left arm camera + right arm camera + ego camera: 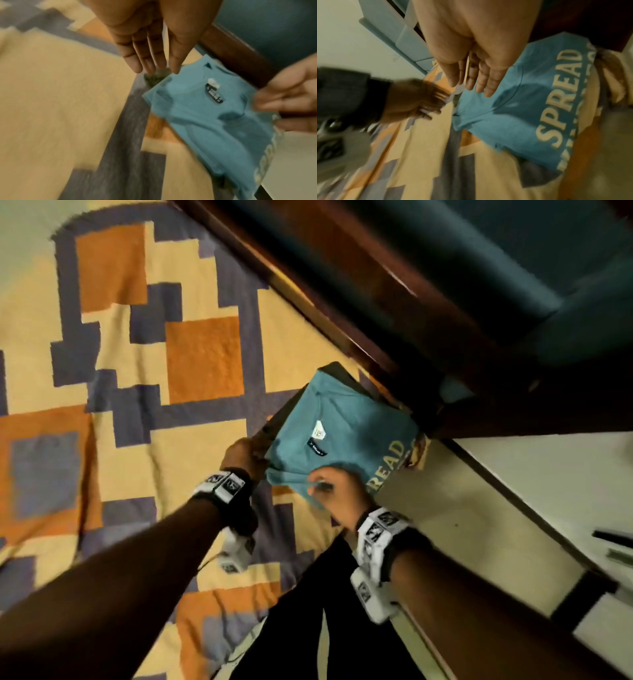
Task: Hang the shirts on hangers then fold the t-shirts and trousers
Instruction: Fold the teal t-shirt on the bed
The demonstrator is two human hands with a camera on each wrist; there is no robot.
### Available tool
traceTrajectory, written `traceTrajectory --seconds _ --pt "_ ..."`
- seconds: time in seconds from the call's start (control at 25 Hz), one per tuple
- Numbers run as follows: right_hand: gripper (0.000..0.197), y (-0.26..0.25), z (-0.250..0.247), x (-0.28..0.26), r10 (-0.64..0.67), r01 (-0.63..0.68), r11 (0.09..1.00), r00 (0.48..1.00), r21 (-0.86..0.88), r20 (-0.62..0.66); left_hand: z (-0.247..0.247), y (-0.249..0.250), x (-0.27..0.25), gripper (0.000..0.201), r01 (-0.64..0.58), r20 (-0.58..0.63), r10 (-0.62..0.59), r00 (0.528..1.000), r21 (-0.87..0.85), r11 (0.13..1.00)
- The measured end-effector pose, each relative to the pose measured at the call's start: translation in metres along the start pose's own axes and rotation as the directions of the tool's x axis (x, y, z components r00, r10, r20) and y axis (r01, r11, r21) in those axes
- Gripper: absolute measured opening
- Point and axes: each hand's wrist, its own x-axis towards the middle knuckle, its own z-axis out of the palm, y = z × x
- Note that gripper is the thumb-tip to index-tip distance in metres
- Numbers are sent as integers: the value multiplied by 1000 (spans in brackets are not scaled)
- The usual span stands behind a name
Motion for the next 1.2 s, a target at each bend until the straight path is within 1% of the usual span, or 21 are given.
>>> traceTrajectory --seconds 0.04,0.08,0.12,0.16,0.2,0.28,0.32,0.36,0.4,0.48,0.52,0.6,0.68,0.72,0.8,0.84,0.96,1.0,1.08,1.12,1.2 --pt "13 4 -19 12 14 -15 999 1000 -40 -27 18 -20 -5 38 72 6 -71 997 -109 991" --pt "10 10 -37 24 29 -33 996 999 -79 -45 35 -31 -10 42 104 25 -101 995 -226 969" --pt "10 11 -51 42 34 -41 991 998 -124 -51 50 -38 -12 47 132 39 -127 991 -387 913" --pt "11 11 -62 61 16 -27 986 997 -163 -70 63 -45 -9 51 155 49 -153 987 -535 831" --pt "15 9 -71 80 -23 -1 979 993 -204 -112 76 -48 -5 54 172 50 -183 982 -643 746" --pt "26 6 -81 116 -147 81 942 972 -326 -185 92 -48 1 48 216 33 -284 958 -732 646" --pt "32 6 -83 133 -211 126 907 962 -402 -174 97 -47 4 38 239 29 -337 941 -761 603" --pt "39 7 -84 148 -224 135 873 965 -469 -139 100 -44 6 29 246 25 -375 927 -795 554" --pt "44 8 -85 161 -191 106 849 975 -517 -114 100 -39 7 28 249 28 -400 916 -821 513" --pt "49 9 -87 179 -93 27 838 991 -545 -93 103 -39 6 35 214 -3 -443 897 -872 440" --pt "47 7 -88 186 -60 10 853 995 -522 -80 105 -39 4 35 178 -18 -452 892 -905 387" --pt "36 -2 -93 196 -12 -7 895 999 -446 -40 110 -38 -5 35 113 -39 -449 893 -945 308" --pt "22 -11 -99 194 -13 16 919 1000 -395 11 112 -29 -13 31 66 -36 -481 876 -979 193" --pt "20 -12 -104 189 -20 28 933 999 -359 25 111 -24 -17 28 46 -44 -506 862 -985 165" --pt "23 -11 -113 167 -16 22 964 1000 -264 21 109 -17 -24 23 8 -79 -540 838 -988 157" --pt "24 -12 -119 151 -16 18 972 1000 -233 12 108 -13 -31 21 -13 -101 -543 834 -986 164" --pt "25 -21 -140 99 -58 51 966 998 -252 -23 103 -2 -56 24 -30 -140 -483 864 -973 230" --pt "26 -25 -149 83 -79 69 963 997 -259 -27 99 2 -65 26 -30 -134 -453 882 -973 230" --pt "28 -31 -163 58 -76 66 962 997 -265 -27 86 14 -78 26 -40 -125 -381 916 -974 221" --pt "28 -34 -168 52 -70 62 962 997 -267 -21 80 20 -79 26 -47 -128 -367 921 -974 222" --pt "28 -34 -169 64 -63 57 955 998 -291 -12 67 24 -63 23 -59 -146 -389 910 -972 227"
